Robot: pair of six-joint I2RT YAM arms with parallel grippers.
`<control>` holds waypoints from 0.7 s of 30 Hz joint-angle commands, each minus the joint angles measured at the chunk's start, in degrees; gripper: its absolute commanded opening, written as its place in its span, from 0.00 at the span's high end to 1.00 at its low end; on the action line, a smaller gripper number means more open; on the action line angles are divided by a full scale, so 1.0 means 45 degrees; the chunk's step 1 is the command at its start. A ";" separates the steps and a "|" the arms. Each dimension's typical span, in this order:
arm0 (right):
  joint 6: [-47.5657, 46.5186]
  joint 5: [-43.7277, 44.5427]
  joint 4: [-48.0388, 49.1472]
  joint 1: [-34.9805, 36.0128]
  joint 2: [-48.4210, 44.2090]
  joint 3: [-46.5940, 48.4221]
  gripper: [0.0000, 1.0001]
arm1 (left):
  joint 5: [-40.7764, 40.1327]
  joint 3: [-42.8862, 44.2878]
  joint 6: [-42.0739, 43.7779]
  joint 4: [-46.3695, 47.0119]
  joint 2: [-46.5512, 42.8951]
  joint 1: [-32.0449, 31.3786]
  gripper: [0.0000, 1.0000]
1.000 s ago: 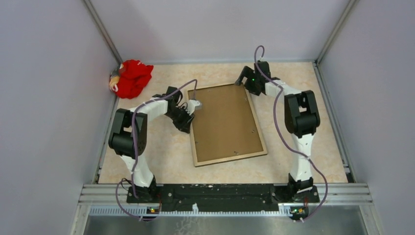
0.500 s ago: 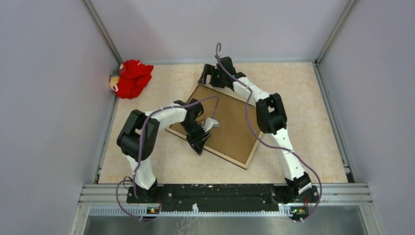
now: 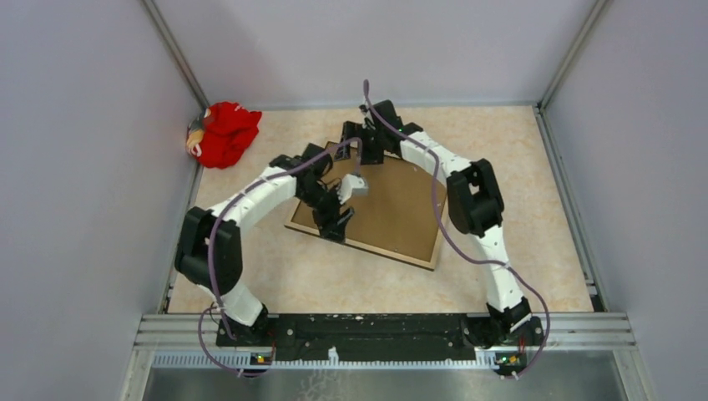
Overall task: Put the photo into the frame
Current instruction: Adjust the photo frame at the center of the board.
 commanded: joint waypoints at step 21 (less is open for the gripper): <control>0.2123 0.0766 0.6329 0.1034 -0.5533 -0.8090 0.12 | 0.3980 0.5258 -0.1931 0.0586 0.5687 0.7798 0.56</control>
